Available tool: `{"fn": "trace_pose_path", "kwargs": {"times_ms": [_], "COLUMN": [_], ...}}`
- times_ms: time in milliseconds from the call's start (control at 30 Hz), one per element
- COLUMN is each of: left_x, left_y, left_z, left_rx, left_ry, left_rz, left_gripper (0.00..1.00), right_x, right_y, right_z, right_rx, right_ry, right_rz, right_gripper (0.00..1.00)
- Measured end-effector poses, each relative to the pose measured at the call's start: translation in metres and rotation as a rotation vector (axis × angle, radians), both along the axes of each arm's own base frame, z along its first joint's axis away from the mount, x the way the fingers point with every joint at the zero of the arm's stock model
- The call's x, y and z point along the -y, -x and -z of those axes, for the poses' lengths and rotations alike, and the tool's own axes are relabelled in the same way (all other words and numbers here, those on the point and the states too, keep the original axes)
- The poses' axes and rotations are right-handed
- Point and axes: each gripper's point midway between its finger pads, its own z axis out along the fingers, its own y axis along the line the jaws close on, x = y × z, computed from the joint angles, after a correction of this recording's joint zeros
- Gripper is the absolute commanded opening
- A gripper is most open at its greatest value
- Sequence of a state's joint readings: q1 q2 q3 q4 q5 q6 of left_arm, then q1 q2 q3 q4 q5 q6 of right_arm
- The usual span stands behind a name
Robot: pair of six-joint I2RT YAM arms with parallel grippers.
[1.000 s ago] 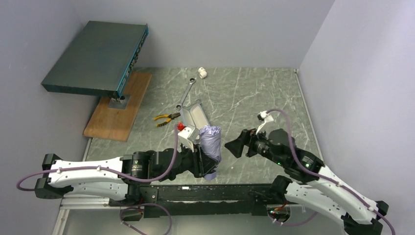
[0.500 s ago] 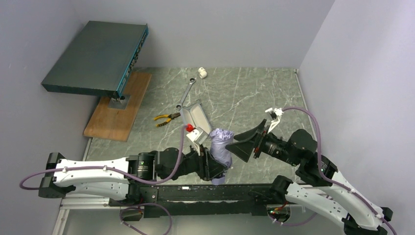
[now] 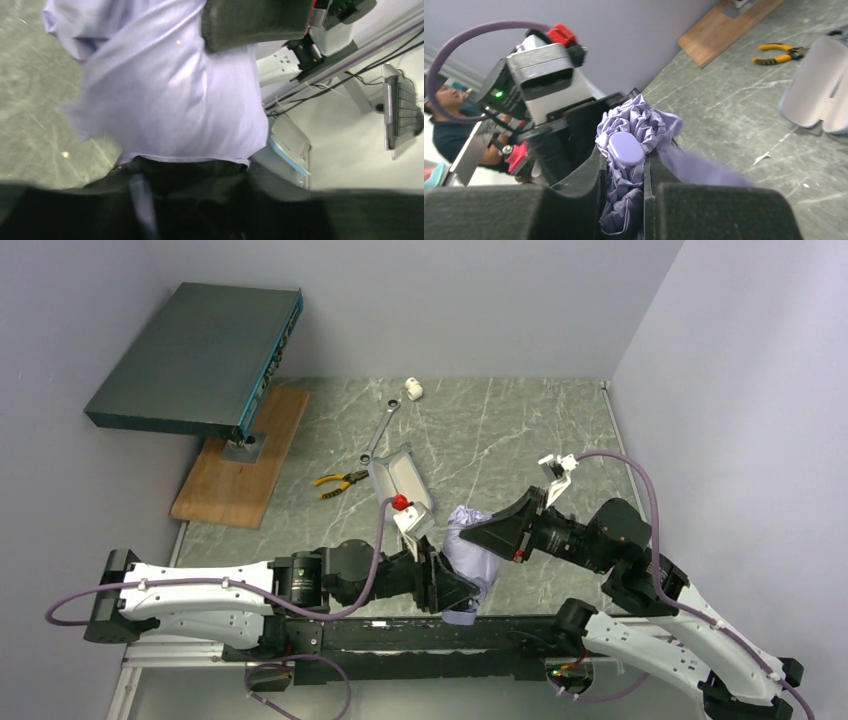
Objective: Open the umbrella
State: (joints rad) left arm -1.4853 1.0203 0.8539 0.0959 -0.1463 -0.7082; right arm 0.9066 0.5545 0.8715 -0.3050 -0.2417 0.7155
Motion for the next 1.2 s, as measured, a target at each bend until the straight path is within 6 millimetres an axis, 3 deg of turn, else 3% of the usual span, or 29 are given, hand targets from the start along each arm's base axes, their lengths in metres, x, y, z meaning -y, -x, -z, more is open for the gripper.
{"fn": "trace_pose_path", "kwargs": {"times_ms": [67, 100, 333, 500, 633, 767, 933, 1200], "left_x": [-0.003, -0.005, -0.036, -0.043, -0.029, -0.005, 0.018, 0.027], "left_y": [-0.006, -0.010, -0.044, -0.045, -0.036, -0.028, -0.026, -0.033], "left_z": [-0.001, -0.001, 0.021, 0.033, 0.037, 0.049, 0.067, 0.078], "left_rx": [0.002, 0.010, -0.004, 0.037, 0.104, 0.182, 0.236, 0.271], "left_ry": [-0.003, -0.004, -0.159, -0.292, -0.394, -0.475, -0.575, -0.688], "left_rz": [-0.037, -0.055, -0.301, -0.404, -0.446, -0.415, -0.402, -0.427], "left_gripper": [0.95, 0.99, 0.99, 0.97, 0.99, 0.99, 0.92, 0.74], "right_x": [0.003, 0.006, 0.032, 0.053, 0.063, 0.067, 0.066, 0.066], "right_y": [-0.005, -0.010, -0.056, -0.075, -0.082, -0.087, -0.088, -0.085], "right_z": [0.001, 0.004, 0.057, 0.086, 0.093, 0.086, 0.083, 0.084], "right_rx": [-0.017, -0.035, -0.227, -0.323, -0.360, -0.376, -0.393, -0.405], "right_ry": [0.013, 0.029, 0.271, 0.415, 0.466, 0.462, 0.453, 0.454], "right_rz": [0.037, 0.069, 0.388, 0.573, 0.655, 0.706, 0.717, 0.707], "right_gripper": [0.00, 0.00, 0.00, 0.00, 0.00, 0.00, 0.00, 0.00]}}
